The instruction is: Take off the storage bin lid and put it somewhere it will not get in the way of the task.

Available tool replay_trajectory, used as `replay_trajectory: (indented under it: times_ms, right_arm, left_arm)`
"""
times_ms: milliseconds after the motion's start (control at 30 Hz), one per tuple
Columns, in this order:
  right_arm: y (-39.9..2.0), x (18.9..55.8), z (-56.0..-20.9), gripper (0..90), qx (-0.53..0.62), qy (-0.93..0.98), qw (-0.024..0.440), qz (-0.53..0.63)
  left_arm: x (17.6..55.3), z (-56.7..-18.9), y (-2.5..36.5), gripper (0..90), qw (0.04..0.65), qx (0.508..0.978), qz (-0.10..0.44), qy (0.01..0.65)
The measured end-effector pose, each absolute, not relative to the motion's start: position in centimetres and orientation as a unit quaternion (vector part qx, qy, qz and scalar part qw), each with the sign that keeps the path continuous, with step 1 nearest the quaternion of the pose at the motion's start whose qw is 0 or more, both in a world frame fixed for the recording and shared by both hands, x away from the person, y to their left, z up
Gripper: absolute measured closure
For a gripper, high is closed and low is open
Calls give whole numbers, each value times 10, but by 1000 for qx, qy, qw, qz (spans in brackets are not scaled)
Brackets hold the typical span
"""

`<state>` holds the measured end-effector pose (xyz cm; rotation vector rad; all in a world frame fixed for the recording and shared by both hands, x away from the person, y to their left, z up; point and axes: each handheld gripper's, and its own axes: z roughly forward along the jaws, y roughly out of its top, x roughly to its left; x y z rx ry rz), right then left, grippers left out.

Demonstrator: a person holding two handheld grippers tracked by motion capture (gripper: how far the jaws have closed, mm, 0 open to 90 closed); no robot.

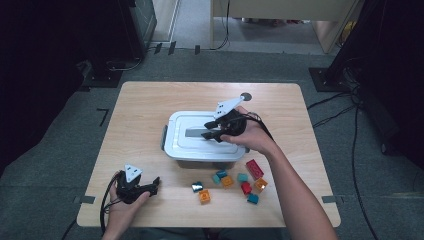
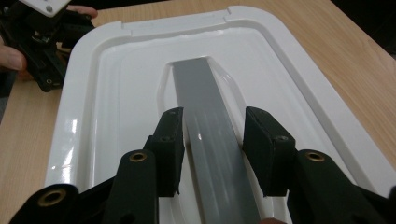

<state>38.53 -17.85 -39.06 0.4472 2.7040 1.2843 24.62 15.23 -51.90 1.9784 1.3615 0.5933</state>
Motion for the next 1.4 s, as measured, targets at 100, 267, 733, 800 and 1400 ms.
replay_trajectory:
  times_ms: [100, 267, 733, 800, 1400]
  right_arm:
    - [-175, 387, -391, 611, 141, 892, 53, 425]
    - [-174, 389, -393, 651, 132, 890, 52, 434]
    - [-180, 390, -391, 682, 112, 888, 52, 442]
    - [-182, 390, -389, 682, 106, 888, 54, 445]
    - [-212, 383, -358, 683, 145, 863, 91, 475]
  left_arm:
    - [246, -519, 152, 131, 328, 756, 226, 520]
    - [246, -519, 152, 131, 328, 756, 226, 520]
    - [246, -519, 152, 133, 328, 755, 226, 520]
    - [246, -519, 152, 133, 328, 755, 226, 520]
    - [246, -519, 152, 133, 329, 755, 227, 521]
